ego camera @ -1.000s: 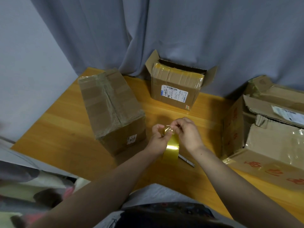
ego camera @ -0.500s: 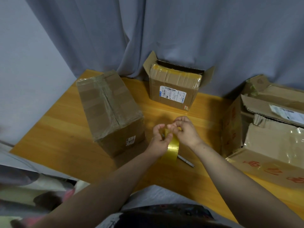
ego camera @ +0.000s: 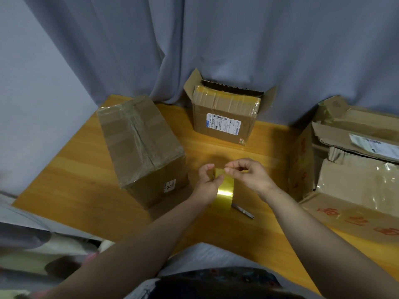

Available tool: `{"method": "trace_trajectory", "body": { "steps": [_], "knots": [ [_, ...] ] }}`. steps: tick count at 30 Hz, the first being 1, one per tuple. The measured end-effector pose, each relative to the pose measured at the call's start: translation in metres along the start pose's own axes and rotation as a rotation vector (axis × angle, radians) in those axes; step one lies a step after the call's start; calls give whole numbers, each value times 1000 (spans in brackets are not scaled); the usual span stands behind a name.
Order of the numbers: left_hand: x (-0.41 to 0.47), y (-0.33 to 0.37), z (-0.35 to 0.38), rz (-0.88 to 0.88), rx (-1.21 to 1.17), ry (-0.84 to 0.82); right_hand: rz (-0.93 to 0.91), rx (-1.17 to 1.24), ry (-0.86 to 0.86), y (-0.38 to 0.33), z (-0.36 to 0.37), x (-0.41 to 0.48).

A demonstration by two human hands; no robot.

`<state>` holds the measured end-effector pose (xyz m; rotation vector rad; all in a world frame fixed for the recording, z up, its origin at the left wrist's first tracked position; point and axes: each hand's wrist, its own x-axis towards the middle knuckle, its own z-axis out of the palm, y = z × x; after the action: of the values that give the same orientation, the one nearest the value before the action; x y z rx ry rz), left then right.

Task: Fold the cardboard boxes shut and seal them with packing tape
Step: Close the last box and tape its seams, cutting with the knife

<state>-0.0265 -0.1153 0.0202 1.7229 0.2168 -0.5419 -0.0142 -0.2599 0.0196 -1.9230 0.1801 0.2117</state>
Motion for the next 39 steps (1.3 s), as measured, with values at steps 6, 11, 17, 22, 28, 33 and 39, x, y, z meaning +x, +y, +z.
{"method": "trace_trajectory", "body": {
  "steps": [6,11,17,22,28,33,39],
  "knots": [
    [-1,0,2,-7,28,-14,49,-104,-16,4,1,1],
    [2,3,5,-36,20,-14,210,195,170,4,0,0],
    [3,17,16,-118,-97,6,395,306,-233,15,-4,-25],
    [-7,29,9,118,553,-20,334,49,-29,19,-3,-11],
    [-26,36,-45,473,592,335,356,-882,69,26,-17,14],
    [-23,26,-102,365,741,555,-391,-627,80,-40,54,19],
    [-15,6,-127,194,813,458,-615,-976,-160,-61,145,41]
  ]
}}
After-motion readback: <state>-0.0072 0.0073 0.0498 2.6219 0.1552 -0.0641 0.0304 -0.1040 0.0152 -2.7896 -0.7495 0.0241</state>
